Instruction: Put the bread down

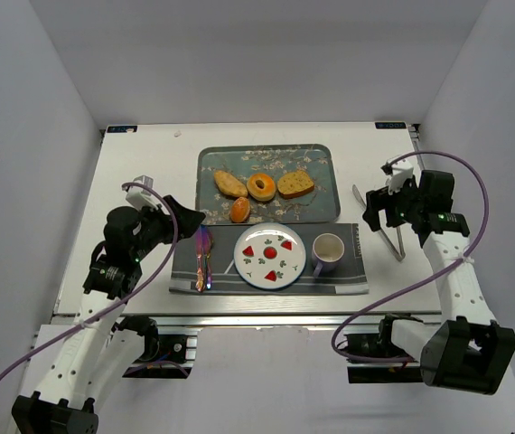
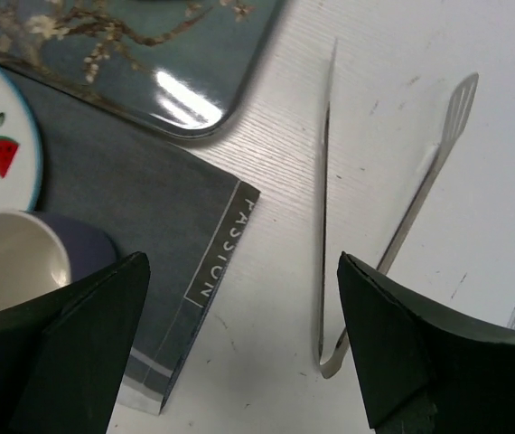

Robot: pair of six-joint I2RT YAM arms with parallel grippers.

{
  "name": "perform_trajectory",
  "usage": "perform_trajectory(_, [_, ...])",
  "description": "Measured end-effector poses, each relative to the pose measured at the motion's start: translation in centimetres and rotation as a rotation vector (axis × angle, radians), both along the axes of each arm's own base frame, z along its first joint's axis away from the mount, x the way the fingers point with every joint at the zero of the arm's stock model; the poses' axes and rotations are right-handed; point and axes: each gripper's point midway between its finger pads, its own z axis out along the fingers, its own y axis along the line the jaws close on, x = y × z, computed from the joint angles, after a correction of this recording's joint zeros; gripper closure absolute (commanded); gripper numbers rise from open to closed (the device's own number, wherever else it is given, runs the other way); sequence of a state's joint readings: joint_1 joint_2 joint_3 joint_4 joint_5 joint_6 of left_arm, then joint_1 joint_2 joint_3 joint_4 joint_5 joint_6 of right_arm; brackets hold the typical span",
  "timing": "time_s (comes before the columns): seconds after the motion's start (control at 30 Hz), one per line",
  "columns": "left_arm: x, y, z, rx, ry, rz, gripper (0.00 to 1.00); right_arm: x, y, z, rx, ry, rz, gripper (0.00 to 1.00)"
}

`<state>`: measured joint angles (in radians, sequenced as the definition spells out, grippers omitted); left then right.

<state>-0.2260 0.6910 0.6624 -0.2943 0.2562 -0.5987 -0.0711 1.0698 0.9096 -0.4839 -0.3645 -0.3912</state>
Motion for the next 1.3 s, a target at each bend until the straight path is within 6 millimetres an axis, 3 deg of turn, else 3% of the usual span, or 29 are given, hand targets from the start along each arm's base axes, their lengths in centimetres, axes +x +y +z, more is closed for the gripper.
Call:
perform_trajectory(0.17, [-0.3,0.1,-0.8,0.015,0.028,-0.002,0.16,0.4,-1.5,-3.4,0.006,0.089,-0.069,0.11])
perform_trajectory(0.43, [0.7,-0.2,-2.3,0.029,0.076,-0.012,0.16,-1.3,-4.1,-9.4,-0.091,0.228,-0.175,0.13])
perform_trajectory(0.67, [1.2,-0.5,-2.6,0.011,0.072,-0.012,0.16,-0.4,-8.3,-11.4,-0.16,0.261,-0.3,0.13])
perform_trajectory(0.97, [1.0,-0.4,-3.3,-0.002,0.085,-0.002,0.16,0.4,-8.3,-16.1,-0.16,0.388,-0.258,0.16])
perform_trajectory(1.07, [1.1,-0.2,-3.6,0.007,0.097,0.009,0.16,1.7,-8.4,-16.3,-0.151,0.381,-0.251,0.18])
perform_trajectory(1.17, [1.2,-0.1,-3.6,0.011,0.101,0.016,0.16,3.1,-8.7,-16.3,-0.145,0.364,-0.252,0.26])
perform_trajectory(1.3, [1.2,0.0,-3.5,0.008,0.102,0.026,0.16,4.5,-9.1,-16.3,-0.128,0.347,-0.239,0.58])
